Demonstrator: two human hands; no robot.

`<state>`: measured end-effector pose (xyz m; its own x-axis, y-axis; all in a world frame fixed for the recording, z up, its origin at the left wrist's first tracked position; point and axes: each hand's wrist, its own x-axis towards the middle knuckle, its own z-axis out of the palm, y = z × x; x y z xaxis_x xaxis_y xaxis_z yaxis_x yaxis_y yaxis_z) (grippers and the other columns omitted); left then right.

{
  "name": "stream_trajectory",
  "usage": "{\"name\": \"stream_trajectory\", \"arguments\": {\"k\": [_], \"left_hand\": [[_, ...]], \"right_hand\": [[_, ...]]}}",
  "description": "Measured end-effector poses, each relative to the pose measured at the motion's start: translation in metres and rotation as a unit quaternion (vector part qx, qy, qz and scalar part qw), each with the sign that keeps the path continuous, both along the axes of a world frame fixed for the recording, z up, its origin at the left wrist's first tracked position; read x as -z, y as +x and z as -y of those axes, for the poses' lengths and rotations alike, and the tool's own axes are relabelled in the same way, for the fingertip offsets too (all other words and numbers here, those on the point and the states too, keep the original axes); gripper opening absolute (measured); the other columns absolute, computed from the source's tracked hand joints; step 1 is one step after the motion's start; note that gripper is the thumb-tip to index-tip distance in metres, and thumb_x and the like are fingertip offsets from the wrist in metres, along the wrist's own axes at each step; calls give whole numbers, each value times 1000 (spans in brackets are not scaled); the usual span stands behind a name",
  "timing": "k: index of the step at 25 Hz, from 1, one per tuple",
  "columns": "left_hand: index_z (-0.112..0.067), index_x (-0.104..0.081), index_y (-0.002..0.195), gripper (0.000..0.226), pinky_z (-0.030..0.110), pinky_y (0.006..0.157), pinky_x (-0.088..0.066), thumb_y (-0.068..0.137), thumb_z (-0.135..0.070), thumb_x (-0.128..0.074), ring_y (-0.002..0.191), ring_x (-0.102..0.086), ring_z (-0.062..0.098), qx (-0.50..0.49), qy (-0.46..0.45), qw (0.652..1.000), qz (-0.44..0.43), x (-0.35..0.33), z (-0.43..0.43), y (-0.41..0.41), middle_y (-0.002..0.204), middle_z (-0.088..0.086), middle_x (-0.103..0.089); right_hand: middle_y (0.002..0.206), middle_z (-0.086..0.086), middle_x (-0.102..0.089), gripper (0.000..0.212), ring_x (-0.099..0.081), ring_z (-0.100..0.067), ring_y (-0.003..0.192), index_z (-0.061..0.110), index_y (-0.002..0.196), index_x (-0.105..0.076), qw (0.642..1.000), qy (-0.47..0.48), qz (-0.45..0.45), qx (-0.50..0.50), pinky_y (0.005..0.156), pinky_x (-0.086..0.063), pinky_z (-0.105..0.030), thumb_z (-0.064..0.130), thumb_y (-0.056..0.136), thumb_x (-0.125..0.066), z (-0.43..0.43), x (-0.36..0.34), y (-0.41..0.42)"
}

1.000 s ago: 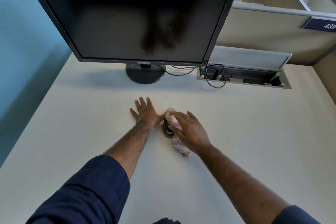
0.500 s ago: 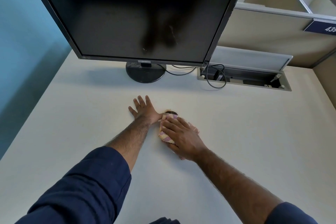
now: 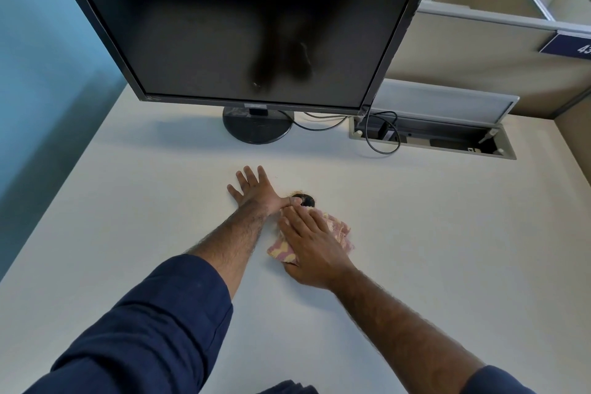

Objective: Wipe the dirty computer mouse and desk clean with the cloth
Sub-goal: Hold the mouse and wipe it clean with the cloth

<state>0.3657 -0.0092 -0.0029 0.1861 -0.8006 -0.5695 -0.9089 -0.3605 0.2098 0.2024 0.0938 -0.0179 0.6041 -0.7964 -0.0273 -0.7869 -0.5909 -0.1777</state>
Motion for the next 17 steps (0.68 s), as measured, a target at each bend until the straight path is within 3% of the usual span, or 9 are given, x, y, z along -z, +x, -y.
{"name": "stream_trajectory", "arguments": {"k": [12, 17], "left_hand": [[-16, 15, 161, 139, 59, 120, 10, 70, -87, -61, 153, 23, 35, -4, -11, 1000, -15, 2, -1, 0, 167, 15, 25], [-16, 16, 161, 139, 59, 120, 11, 70, -85, -64, 153, 24, 35, -8, -10, 1000, -25, 1, -1, 1, 167, 15, 26]], "right_hand": [[153, 2, -44, 53, -21, -18, 150, 21, 137, -54, 997, 10, 35, -62, 125, -12, -45, 48, 92, -53, -12, -2, -13], [152, 10, -48, 45, -21, -6, 150, 24, 140, -55, 989, 74, 130, -7, 125, -10, -34, 41, 98, -49, -24, -10, -33]]}}
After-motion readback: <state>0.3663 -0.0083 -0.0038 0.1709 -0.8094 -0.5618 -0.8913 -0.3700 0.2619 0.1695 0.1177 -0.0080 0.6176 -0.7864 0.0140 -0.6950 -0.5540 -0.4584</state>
